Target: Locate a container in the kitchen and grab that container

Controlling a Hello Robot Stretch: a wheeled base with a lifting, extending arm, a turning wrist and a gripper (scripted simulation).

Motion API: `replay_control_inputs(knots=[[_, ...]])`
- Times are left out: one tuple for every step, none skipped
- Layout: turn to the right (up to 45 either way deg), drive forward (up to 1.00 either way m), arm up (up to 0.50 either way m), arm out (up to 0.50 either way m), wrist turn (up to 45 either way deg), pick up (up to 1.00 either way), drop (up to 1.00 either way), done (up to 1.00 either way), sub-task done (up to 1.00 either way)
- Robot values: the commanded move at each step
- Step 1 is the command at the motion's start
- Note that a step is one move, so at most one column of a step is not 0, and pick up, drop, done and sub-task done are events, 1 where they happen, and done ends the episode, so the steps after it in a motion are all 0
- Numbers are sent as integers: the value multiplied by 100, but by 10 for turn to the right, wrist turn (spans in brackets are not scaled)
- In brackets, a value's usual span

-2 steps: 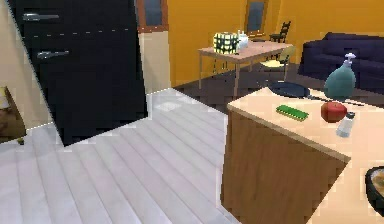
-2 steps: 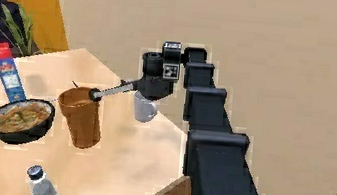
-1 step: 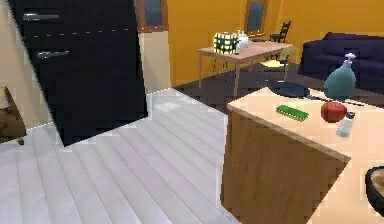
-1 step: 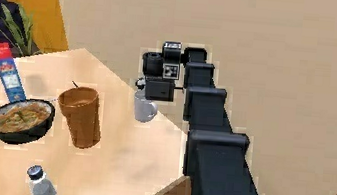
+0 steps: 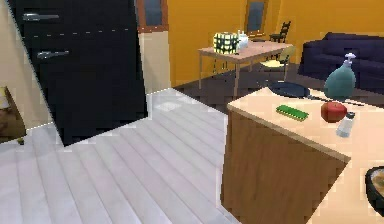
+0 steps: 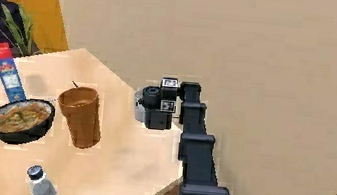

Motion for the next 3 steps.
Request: replay_control_inputs(knots=[[0,0,0,0,0,100,0,0,0],[0,0,8,0,0,0,0,0,0],[0,0,0,0,0,0,0,100,0]])
